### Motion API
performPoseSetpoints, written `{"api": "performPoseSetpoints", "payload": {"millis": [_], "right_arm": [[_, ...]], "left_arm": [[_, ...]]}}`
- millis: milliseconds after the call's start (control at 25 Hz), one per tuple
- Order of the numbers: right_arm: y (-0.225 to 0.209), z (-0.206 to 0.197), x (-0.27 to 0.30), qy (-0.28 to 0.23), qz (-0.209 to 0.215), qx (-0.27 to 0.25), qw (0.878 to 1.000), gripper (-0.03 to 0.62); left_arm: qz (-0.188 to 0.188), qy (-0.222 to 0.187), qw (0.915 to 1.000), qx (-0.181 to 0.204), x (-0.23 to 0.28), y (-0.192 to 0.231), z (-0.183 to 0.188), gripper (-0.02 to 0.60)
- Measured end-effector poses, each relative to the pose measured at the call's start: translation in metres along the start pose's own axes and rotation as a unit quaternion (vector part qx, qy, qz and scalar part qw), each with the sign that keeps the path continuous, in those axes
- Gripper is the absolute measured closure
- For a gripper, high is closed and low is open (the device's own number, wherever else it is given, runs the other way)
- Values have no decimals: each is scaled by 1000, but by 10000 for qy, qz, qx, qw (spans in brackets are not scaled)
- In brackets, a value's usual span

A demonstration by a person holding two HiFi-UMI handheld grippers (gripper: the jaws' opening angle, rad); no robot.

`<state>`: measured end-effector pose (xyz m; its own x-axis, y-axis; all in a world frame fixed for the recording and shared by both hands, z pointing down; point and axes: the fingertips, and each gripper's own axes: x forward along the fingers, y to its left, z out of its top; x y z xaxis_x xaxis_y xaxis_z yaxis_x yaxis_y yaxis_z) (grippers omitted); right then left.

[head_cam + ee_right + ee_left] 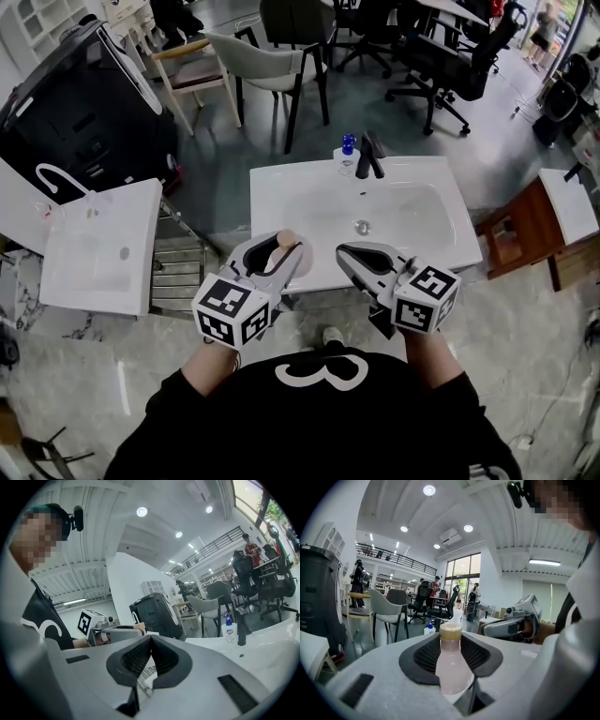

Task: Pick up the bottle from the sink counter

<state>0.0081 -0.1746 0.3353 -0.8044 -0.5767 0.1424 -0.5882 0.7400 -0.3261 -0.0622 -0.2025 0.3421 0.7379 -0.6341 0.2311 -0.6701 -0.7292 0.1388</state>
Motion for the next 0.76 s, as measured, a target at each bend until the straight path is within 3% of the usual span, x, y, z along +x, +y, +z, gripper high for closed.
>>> {"api": "performPoseSetpoints", "payload": {"millis": [760], "right_arm": [[30,-5,-3,-103,-52,-112,9999,582]], "left_arm": [[-173,-43,9998,34,-26,-19,-3,437]]}}
